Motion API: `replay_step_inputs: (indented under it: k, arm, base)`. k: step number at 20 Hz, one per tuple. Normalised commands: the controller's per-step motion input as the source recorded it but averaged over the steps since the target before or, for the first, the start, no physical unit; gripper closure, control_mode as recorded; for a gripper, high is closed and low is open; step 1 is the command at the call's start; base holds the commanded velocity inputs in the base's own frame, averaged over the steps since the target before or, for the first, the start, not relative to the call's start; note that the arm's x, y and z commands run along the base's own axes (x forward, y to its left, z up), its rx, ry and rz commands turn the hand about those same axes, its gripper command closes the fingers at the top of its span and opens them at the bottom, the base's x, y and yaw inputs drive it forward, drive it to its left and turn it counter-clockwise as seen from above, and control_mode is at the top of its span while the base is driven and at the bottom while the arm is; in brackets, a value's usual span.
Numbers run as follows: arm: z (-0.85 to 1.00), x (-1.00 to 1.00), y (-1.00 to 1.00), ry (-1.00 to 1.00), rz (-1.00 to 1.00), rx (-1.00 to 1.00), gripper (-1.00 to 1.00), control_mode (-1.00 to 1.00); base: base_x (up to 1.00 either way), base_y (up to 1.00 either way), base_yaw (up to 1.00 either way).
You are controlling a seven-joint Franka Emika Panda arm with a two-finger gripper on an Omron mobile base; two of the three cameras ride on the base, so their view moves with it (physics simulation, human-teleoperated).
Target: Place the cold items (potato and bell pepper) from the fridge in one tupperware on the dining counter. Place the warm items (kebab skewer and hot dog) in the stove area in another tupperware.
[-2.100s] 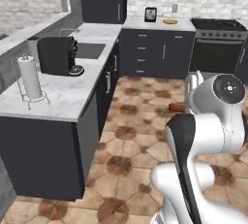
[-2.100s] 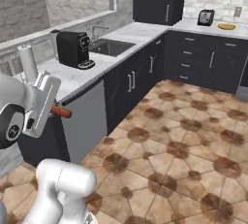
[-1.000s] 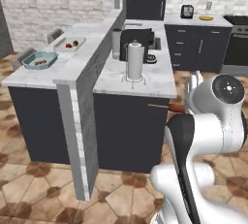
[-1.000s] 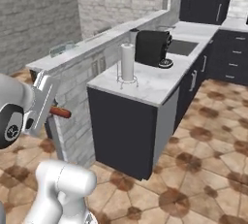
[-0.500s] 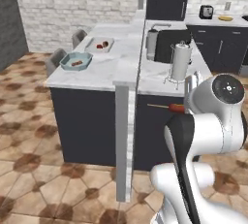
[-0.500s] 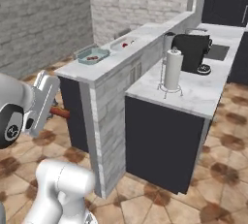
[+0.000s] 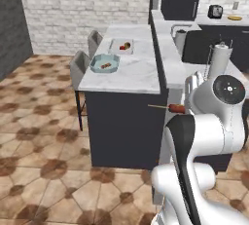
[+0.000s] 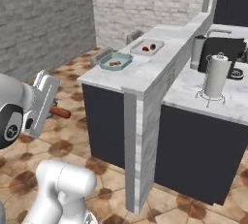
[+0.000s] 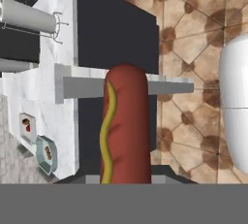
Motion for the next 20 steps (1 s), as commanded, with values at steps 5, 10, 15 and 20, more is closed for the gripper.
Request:
replay_step_inputs:
  k: [5,10,15,20]
  arm:
    - [0.00,0.00,0.00,0.00,0.00,0.00,1.00,1.00]
    - [0.00,0.00,0.00,0.00,0.00,0.00,1.00,1.00]
    - [0.00,0.00,0.00,0.00,0.00,0.00,1.00,1.00]
    - [0.00,0.00,0.00,0.00,0.00,0.00,1.00,1.00]
  base:
    - [0.41,1.00,-0.20]
    - [0.58,0.98,-0.23]
    - [0.71,0.91,-0.25]
    - [0.67,0.83,-0.32]
